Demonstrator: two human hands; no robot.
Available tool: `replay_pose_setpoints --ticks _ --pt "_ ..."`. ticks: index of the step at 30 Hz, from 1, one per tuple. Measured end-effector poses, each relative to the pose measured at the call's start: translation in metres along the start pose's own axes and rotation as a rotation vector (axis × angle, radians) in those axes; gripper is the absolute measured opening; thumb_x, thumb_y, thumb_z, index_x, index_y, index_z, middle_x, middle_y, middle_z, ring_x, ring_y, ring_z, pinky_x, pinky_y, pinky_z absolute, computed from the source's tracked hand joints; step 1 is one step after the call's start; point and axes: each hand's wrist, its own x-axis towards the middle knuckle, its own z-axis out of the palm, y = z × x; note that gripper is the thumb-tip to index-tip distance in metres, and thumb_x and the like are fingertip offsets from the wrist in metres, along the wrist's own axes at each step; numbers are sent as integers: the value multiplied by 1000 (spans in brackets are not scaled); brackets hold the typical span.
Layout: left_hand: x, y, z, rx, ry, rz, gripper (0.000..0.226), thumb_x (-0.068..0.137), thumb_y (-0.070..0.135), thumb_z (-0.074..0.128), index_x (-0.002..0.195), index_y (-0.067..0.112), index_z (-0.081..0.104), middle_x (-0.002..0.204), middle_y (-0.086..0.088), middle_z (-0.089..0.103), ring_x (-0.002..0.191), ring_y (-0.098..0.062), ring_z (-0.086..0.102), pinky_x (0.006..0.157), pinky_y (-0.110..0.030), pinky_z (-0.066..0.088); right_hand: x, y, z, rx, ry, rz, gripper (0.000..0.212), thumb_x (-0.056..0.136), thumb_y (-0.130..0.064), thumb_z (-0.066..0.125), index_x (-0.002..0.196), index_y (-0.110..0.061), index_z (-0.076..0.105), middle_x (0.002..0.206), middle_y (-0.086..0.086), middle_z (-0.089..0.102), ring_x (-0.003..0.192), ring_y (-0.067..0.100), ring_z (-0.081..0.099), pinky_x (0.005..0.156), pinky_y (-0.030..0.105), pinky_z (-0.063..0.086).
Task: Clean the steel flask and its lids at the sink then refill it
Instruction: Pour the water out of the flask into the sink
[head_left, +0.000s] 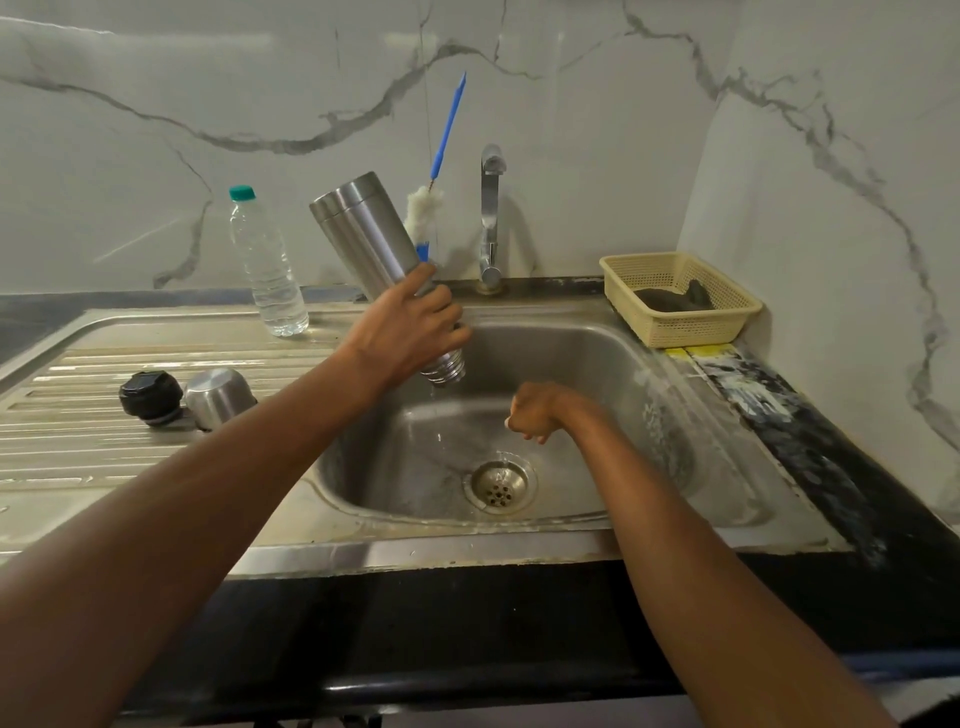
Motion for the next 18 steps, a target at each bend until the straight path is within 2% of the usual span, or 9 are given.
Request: replay_pose_setpoints --ticks 4,6,8,11,13,16,18 --pt "3 1 1 -21 78 13 29 75 19 81 98 27 66 92 2 68 95 -24 65 110 -48 39 0 0 0 -9 -4 1 22 95 -19 53 84 -7 67 92 10 74 78 22 73 85 41 62" --pt "3 3 1 -75 159 -33 21 78 12 70 92 26 67 87 2 67 90 -24 65 107 -47 44 -1 -1 -2 -27 10 -3 24 95 -21 53 79 -8 66 93 11 74 77 23 74 85 41 62" --pt "2 7 1 -192 200 -151 25 76 10 60 93 27 67 87 2 67 89 -25 65 103 -45 47 -2 -3 -3 -50 31 -8 27 96 -21 52 75 -10 63 90 11 74 73 22 73 85 39 61" --pt "1 13 -3 -460 178 -413 45 68 10 74 108 26 61 99 2 66 98 -27 63 99 -43 45 -4 -3 -6 -73 91 4 29 93 -21 51 70 -9 64 78 8 72 69 20 71 84 36 60" --pt "3 13 -11 -660 168 -563 62 61 8 78 117 23 56 105 1 64 103 -30 59 97 -42 43 -5 -1 -7 -62 151 15 27 91 -20 53 68 -8 63 73 7 69 73 25 69 83 37 60" --pt "10 7 -24 -919 164 -745 72 64 13 77 131 22 51 120 -1 62 112 -31 55 98 -42 41 -11 -1 -9 -44 225 26 27 95 -25 57 72 -12 59 80 4 63 82 26 65 83 38 56" --pt "15 4 -26 -1098 221 -849 74 63 16 77 132 21 51 120 -2 62 107 -31 56 91 -42 43 -13 -2 -9 -23 244 34 25 96 -27 58 76 -14 63 83 5 64 84 25 65 82 38 56"
